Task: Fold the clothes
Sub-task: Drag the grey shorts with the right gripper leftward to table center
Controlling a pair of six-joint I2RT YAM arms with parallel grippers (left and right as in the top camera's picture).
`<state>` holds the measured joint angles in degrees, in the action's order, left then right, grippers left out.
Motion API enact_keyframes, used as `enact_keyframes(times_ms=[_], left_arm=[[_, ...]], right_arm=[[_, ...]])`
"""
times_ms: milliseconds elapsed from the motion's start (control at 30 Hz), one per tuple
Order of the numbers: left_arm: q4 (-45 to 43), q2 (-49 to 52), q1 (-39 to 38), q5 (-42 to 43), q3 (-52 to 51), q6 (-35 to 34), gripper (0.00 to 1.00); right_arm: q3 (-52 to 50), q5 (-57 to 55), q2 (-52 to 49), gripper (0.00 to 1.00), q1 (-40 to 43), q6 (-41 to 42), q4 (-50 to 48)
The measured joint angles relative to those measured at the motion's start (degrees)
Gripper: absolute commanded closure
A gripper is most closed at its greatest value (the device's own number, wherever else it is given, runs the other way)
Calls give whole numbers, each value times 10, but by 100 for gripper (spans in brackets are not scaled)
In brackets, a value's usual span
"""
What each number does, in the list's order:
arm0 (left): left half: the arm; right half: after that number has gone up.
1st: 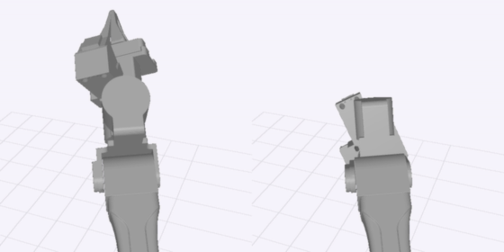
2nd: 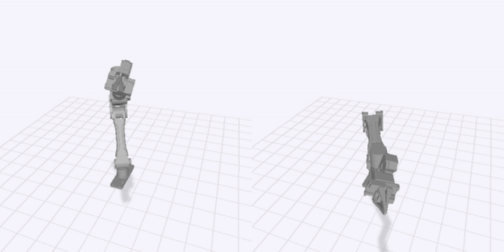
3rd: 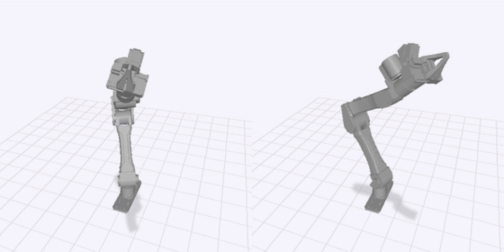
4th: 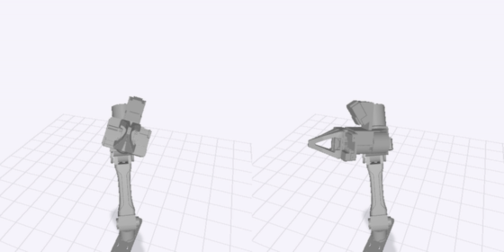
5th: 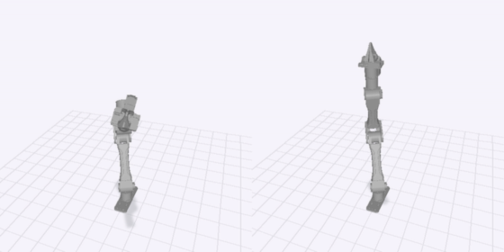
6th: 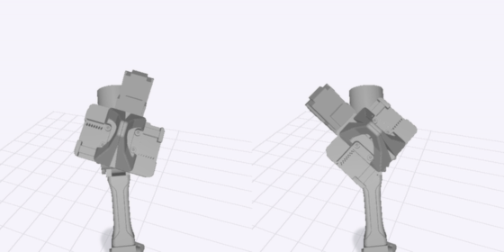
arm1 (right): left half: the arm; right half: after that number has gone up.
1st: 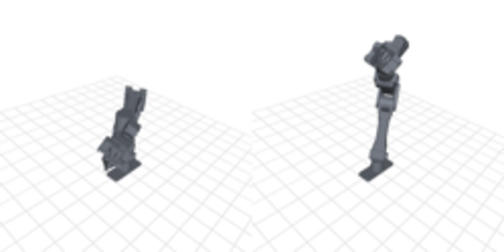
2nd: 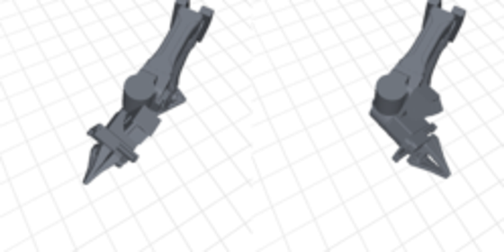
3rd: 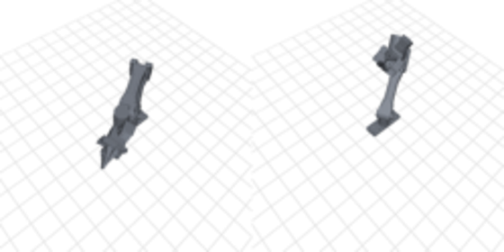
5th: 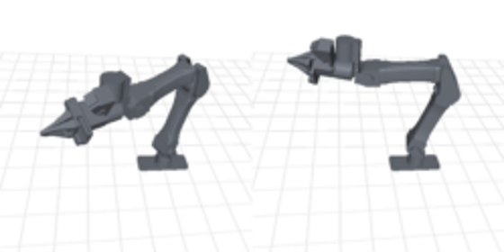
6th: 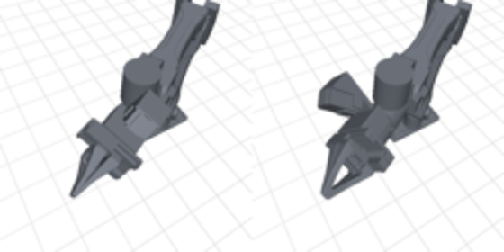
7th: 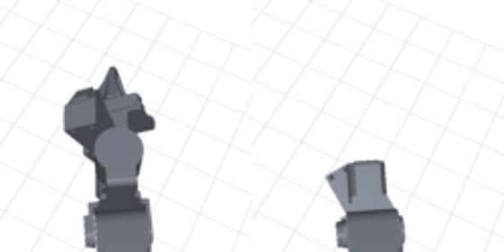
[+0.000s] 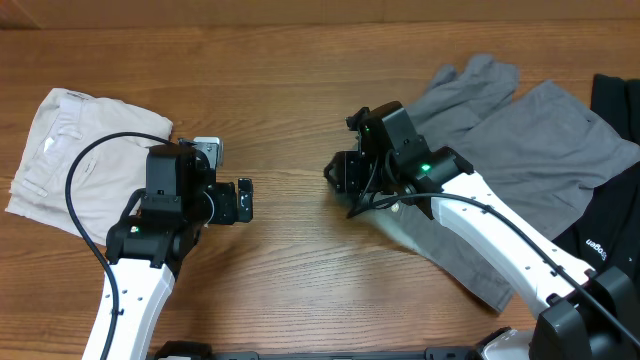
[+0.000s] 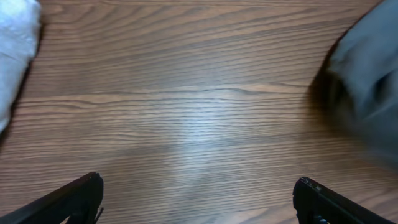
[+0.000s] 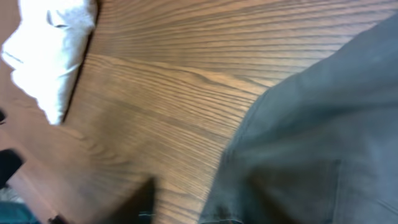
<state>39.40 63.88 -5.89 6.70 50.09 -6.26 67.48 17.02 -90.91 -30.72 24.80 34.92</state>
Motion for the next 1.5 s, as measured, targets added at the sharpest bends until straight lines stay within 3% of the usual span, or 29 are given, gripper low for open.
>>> enact_keyframes(times_ms=[167, 367, 633, 900, 1000, 1100, 1300, 1500], left_arm=[[-12, 0, 0, 50, 0, -22, 0], [-32, 17, -7, 90, 0, -75, 0], [-96, 113, -97, 132, 1, -167, 2], [-206, 248, -197, 161, 2, -318, 28], [-231, 292, -218, 163, 2, -372, 43], [-254, 329, -234, 167, 2, -416, 96], [-271, 346, -224, 170, 6, -410, 96], [-257, 337, -90, 175, 96, -324, 96]], right_arm=[[0, -56, 11, 0, 24, 6, 66], [19, -135, 69, 0, 118, 16, 150], [29, -164, 128, 0, 227, 12, 248], [29, -170, 127, 0, 254, 9, 271], [29, -170, 127, 0, 254, 8, 276], [29, -170, 127, 0, 254, 8, 277], [29, -174, 127, 0, 254, 7, 291], [29, -184, 127, 0, 254, 7, 334]])
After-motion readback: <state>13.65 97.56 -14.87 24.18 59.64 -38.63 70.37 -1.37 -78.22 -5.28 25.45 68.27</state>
